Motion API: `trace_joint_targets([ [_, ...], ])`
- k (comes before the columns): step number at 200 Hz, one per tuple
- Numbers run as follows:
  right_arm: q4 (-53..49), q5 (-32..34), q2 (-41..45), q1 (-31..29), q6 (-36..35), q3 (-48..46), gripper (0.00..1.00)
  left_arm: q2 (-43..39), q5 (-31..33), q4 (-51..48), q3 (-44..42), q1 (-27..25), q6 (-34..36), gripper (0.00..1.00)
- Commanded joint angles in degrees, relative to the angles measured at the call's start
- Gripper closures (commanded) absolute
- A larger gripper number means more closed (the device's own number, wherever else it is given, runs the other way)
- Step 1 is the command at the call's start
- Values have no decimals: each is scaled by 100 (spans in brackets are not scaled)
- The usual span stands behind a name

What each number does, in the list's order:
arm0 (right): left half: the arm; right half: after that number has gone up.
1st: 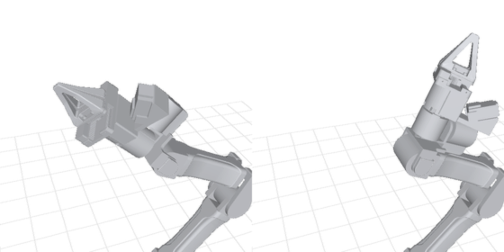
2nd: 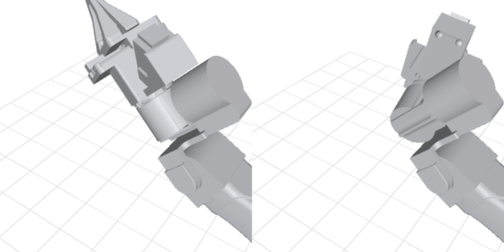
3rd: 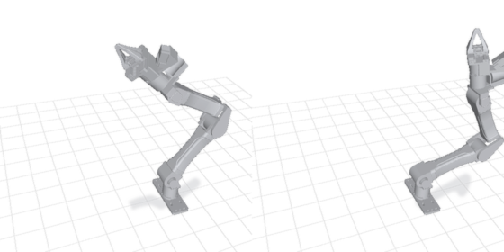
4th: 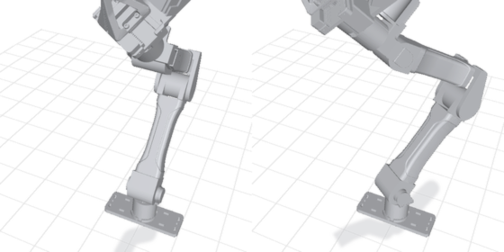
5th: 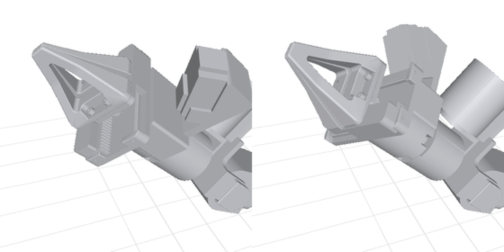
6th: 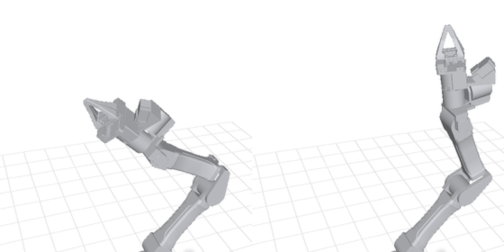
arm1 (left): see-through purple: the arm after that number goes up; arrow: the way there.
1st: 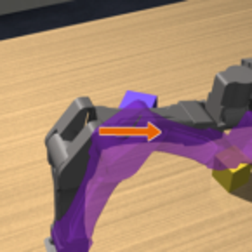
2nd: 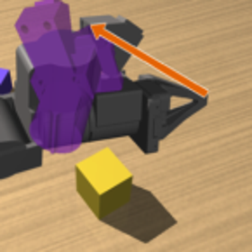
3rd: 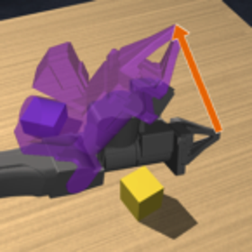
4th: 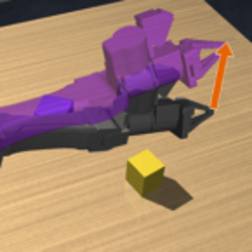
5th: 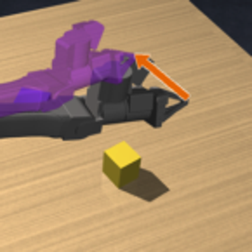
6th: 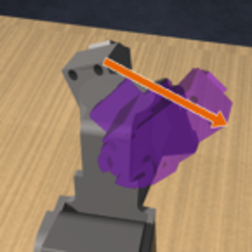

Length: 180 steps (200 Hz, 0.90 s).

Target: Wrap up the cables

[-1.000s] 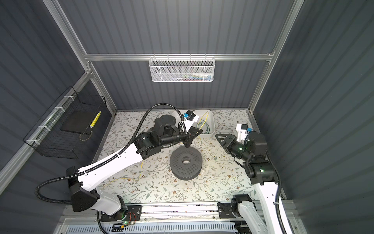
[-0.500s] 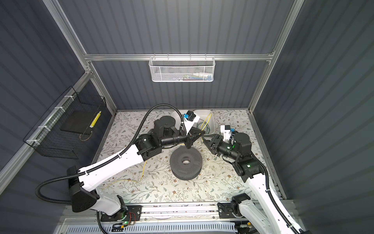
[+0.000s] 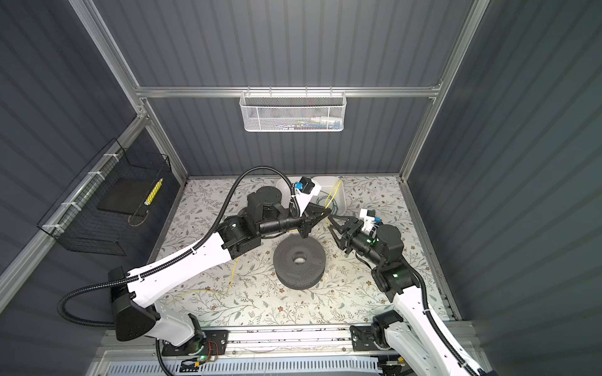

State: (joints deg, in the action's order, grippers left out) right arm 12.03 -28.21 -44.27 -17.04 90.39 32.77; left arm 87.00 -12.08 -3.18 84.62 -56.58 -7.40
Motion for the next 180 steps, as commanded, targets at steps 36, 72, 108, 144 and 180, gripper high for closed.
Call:
trace_joint_targets([
  [36, 1772, 59, -593, -86, 1005, 75, 43, -130, -76, 318, -121, -4, -151, 100],
  [72, 2003, 35, -840, -206, 1095, 228, 43, -91, -98, 405, -132, -6, -183, 100],
  [108, 2140, -18, -898, -335, 1047, 182, 72, -133, -51, 396, -154, -5, -149, 100],
  [144, 1221, -68, -555, -318, 371, 53, 99, -253, -64, 314, -145, 94, -154, 100],
  [180, -1024, -298, -573, 74, -1728, 536, 100, -429, -443, -211, -19, 422, -158, 100],
])
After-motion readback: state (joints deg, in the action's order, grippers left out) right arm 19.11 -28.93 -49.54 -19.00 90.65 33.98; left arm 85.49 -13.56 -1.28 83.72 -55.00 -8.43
